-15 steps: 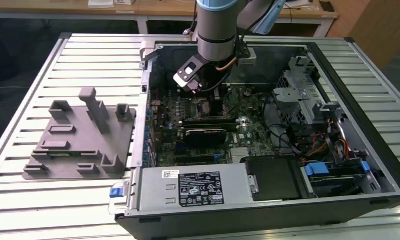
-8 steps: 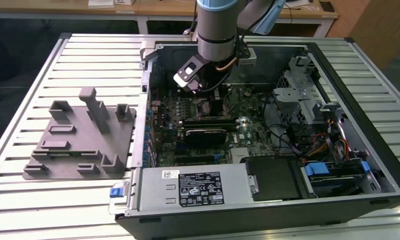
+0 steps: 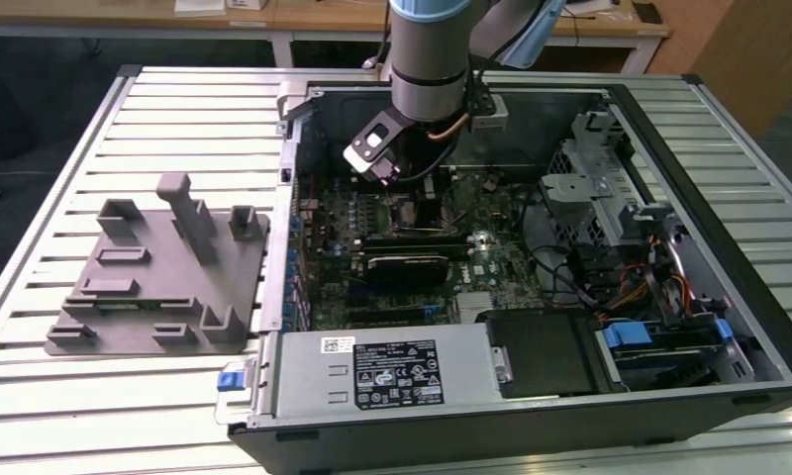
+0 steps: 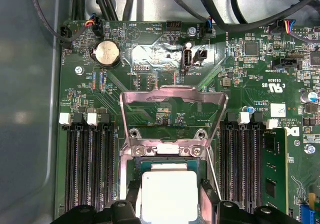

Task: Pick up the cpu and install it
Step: 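Place the cpu into insertion slot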

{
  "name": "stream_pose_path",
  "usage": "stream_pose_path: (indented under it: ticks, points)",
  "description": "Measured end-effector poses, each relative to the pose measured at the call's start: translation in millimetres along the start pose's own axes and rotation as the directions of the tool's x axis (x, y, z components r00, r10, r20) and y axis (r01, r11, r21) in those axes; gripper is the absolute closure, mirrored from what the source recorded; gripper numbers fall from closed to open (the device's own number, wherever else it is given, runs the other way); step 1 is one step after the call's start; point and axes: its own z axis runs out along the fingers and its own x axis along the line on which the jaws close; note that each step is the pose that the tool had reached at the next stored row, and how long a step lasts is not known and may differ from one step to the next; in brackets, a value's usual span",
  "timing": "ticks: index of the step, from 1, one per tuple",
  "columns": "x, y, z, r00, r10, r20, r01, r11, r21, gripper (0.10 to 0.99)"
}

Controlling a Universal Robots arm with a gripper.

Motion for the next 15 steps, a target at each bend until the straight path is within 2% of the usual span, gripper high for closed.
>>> stream_pose_path:
  ticks: [8, 9, 10, 13, 15]
  points:
    - [0.0, 0.0, 0.0, 1.0000, 0.000, 0.0003, 0.000, 1.0000, 0.000, 0.522]
    - [0.0, 0.0, 0.0, 1.0000, 0.000, 0.0003, 0.000, 1.0000, 0.000, 0.561]
    - [0.0, 0.0, 0.0, 1.0000, 0.000, 0.0002, 0.000, 1.0000, 0.000, 0.561]
    - [0.0, 0.0, 0.1, 1.0000, 0.000, -0.0076, 0.000, 1.0000, 0.000, 0.561]
    - [0.0, 0.0, 0.2, 1.0000, 0.001, -0.0089, -0.001, 1.0000, 0.000, 0.561]
